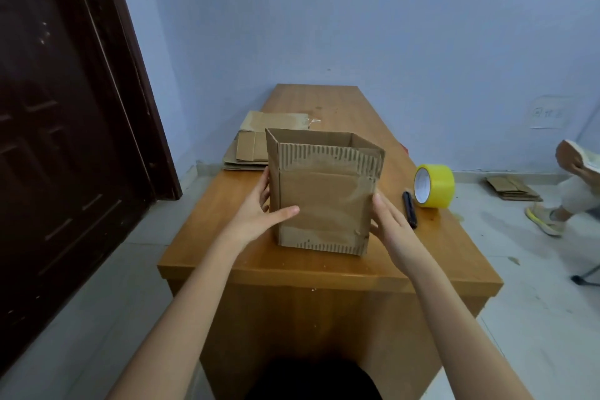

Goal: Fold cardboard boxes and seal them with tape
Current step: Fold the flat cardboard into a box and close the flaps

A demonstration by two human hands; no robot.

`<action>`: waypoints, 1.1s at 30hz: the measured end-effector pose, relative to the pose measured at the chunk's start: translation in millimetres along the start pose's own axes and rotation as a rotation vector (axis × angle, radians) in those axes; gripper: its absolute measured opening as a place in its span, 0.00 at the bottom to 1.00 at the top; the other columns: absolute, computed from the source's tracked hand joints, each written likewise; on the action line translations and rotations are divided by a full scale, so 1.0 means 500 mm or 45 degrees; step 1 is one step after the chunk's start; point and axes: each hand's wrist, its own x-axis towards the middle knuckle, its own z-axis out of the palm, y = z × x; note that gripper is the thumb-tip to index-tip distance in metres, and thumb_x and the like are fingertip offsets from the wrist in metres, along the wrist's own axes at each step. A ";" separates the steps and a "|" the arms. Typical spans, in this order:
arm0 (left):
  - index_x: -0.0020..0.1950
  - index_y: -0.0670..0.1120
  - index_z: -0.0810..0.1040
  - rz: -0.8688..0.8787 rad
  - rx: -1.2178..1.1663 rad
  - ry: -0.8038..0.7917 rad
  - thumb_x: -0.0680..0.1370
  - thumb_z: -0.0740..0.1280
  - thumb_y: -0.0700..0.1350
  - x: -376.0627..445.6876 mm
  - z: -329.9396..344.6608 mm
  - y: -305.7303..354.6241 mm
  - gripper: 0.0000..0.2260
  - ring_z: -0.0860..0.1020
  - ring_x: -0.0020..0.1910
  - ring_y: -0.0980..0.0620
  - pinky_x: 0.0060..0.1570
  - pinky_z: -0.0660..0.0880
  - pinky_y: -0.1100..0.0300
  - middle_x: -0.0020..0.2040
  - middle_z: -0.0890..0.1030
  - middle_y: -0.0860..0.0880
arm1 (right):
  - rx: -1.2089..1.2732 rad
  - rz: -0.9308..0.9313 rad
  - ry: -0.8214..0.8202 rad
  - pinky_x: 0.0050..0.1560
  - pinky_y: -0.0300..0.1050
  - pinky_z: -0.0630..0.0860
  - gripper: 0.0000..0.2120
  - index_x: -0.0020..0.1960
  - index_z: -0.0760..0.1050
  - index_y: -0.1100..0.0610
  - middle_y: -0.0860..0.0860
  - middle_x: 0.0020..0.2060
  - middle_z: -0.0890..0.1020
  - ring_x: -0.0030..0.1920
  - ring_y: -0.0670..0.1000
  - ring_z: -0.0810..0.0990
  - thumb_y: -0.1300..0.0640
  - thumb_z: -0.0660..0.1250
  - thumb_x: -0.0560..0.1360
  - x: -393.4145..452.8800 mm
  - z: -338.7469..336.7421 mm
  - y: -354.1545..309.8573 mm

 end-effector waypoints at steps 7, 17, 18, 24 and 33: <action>0.74 0.52 0.60 0.044 -0.042 0.035 0.64 0.73 0.55 -0.010 0.026 0.008 0.41 0.70 0.64 0.55 0.61 0.70 0.59 0.68 0.71 0.53 | -0.064 -0.082 0.068 0.61 0.31 0.70 0.22 0.69 0.62 0.38 0.34 0.64 0.71 0.64 0.32 0.69 0.39 0.49 0.75 -0.023 0.021 0.004; 0.72 0.50 0.63 0.033 -0.059 0.029 0.68 0.63 0.61 -0.026 0.036 0.027 0.35 0.71 0.62 0.55 0.61 0.69 0.59 0.61 0.73 0.55 | -0.084 -0.147 0.178 0.65 0.44 0.71 0.29 0.74 0.62 0.45 0.42 0.69 0.71 0.68 0.43 0.68 0.38 0.53 0.74 -0.005 0.018 0.009; 0.73 0.51 0.63 0.035 -0.060 0.021 0.68 0.62 0.62 -0.026 0.036 0.029 0.35 0.71 0.63 0.55 0.62 0.68 0.59 0.63 0.73 0.55 | -0.085 -0.144 0.190 0.66 0.44 0.71 0.30 0.74 0.61 0.45 0.42 0.69 0.70 0.68 0.43 0.68 0.38 0.53 0.74 -0.002 0.017 0.007; 0.77 0.51 0.56 -0.013 -0.006 0.043 0.76 0.51 0.63 -0.032 0.043 0.027 0.32 0.62 0.73 0.49 0.71 0.59 0.51 0.74 0.63 0.51 | -0.104 -0.113 0.218 0.69 0.51 0.68 0.30 0.74 0.61 0.45 0.42 0.69 0.70 0.70 0.44 0.67 0.36 0.51 0.74 0.002 0.009 0.012; 0.69 0.54 0.61 0.174 0.049 0.069 0.81 0.54 0.53 -0.037 0.038 0.020 0.17 0.64 0.65 0.56 0.69 0.63 0.56 0.67 0.59 0.54 | -0.113 -0.166 0.300 0.67 0.45 0.70 0.16 0.66 0.68 0.45 0.43 0.73 0.61 0.70 0.41 0.64 0.48 0.52 0.81 -0.004 0.010 -0.004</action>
